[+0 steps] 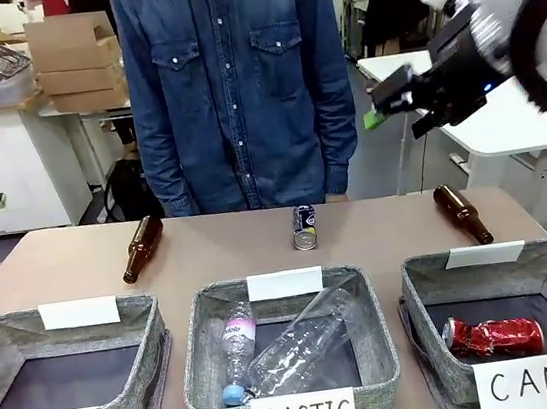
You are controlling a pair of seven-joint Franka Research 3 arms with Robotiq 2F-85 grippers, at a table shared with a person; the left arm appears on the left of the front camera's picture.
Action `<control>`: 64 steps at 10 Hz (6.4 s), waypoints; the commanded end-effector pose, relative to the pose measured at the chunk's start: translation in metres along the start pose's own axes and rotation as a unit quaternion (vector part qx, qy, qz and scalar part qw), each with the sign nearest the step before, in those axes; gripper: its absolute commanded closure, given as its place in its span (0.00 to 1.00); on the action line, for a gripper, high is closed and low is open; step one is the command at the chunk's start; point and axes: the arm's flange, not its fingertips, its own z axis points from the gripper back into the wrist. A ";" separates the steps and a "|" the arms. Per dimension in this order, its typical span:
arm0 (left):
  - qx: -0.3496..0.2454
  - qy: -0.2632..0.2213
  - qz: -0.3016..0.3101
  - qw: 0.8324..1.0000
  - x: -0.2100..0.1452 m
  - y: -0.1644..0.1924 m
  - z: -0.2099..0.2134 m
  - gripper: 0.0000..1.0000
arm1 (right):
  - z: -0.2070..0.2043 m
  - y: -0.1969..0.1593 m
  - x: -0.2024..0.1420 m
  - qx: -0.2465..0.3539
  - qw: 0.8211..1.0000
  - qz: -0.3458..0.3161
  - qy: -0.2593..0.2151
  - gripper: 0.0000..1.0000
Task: Sort the can waste into the basket.
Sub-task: Pick up the can waste from the table and place it in the right Fabric basket.
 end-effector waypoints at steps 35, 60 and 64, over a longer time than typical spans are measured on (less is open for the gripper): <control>0.000 0.006 -0.006 1.000 -0.002 -0.002 0.002 0.00 | -0.098 -0.099 0.028 0.014 0.980 -0.166 0.108 0.00; 0.000 0.006 -0.006 1.000 -0.002 -0.002 0.002 0.00 | -0.397 0.013 0.035 -0.170 0.963 -0.036 0.207 0.65; 0.000 0.006 -0.006 1.000 -0.002 -0.002 0.002 0.00 | -0.396 0.009 0.036 -0.170 0.963 -0.038 0.206 1.00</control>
